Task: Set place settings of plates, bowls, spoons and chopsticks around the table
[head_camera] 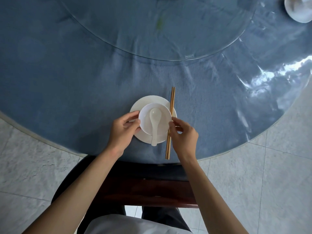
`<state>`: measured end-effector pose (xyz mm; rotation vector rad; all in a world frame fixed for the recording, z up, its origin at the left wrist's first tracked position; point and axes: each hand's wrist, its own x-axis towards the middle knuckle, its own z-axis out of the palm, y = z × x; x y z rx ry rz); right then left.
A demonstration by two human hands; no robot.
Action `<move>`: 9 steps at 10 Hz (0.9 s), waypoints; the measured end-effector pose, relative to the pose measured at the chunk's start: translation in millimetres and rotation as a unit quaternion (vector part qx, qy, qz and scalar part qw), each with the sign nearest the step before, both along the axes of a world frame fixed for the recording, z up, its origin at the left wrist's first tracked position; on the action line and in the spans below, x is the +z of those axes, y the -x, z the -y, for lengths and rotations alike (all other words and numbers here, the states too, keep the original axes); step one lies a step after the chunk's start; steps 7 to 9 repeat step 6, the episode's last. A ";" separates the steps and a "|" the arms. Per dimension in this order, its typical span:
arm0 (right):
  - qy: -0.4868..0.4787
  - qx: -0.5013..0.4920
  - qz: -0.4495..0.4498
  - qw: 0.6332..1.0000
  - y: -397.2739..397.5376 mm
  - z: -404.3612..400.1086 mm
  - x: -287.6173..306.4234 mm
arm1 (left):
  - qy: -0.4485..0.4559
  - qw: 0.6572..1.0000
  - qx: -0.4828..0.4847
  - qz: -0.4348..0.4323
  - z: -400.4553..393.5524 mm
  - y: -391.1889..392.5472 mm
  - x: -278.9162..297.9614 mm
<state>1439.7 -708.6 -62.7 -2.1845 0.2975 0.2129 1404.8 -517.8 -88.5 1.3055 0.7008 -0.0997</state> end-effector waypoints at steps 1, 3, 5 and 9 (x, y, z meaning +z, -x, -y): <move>-0.032 -0.011 -0.002 0.999 1.5 -1.4 -6.7 | 0.001 1.000 -0.007 0.012 -1.0 0.3 0.2; -0.055 -0.016 -0.003 0.998 1.8 -0.6 -11.8 | -0.012 1.000 0.006 0.007 -0.4 -0.7 -0.2; -0.062 -0.013 -0.006 0.998 3.4 8.9 -5.2 | -0.082 0.996 -0.004 -0.020 -1.3 1.7 6.6; -0.058 -0.030 0.010 0.998 5.1 21.5 5.6 | -0.173 0.985 -0.023 -0.012 0.1 4.2 21.7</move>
